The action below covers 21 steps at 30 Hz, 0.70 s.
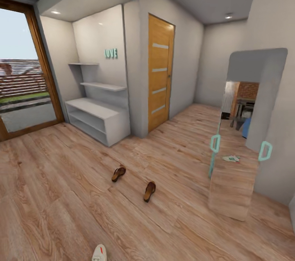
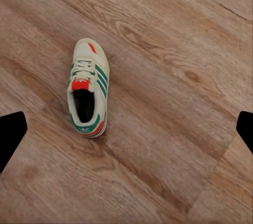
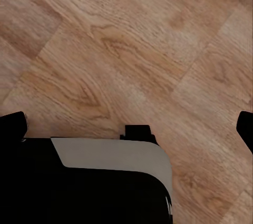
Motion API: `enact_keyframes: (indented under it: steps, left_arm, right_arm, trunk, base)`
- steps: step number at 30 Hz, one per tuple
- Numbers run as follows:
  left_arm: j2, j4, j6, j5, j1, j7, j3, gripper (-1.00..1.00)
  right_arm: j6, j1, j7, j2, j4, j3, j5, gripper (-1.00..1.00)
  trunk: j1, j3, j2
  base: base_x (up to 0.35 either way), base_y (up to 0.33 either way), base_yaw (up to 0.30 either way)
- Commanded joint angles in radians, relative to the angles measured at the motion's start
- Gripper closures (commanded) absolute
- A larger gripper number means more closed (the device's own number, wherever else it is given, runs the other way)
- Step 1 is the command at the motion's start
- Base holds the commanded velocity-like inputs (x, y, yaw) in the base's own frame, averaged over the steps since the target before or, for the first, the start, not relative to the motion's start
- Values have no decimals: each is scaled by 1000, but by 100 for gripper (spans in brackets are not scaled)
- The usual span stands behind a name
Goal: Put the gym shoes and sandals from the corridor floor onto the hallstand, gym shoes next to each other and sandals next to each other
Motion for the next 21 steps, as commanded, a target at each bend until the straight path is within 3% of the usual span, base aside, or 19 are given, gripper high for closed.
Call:
enact_keyframes:
  steps: [1, 8, 15, 21]
  left_arm:
    - [0, 1, -3, 1, -1, 0, 0, -100]
    - [0, 1, -3, 1, -1, 0, 0, -100]
    - [0, 1, -3, 1, -1, 0, 0, -100]
    - [0, 1, -3, 1, -1, 0, 0, -100]
  right_arm:
    - [-3, 0, 0, 0, 0, 0, 0, -100]
    - [-3, 0, 0, 0, 0, 0, 0, -100]
    - [-3, 0, 0, 0, 0, 0, 0, -100]
    - [-3, 0, 1, 0, 1, 3, 1, -100]
  trunk:
    - [0, -1, 0]
    - [0, -1, 0]
    - [0, -1, 0]
    - [0, -1, 0]
  base:
    - [161, 145, 292]
    - [193, 175, 292]
    - [32, 25, 289]
    - [45, 2, 98]
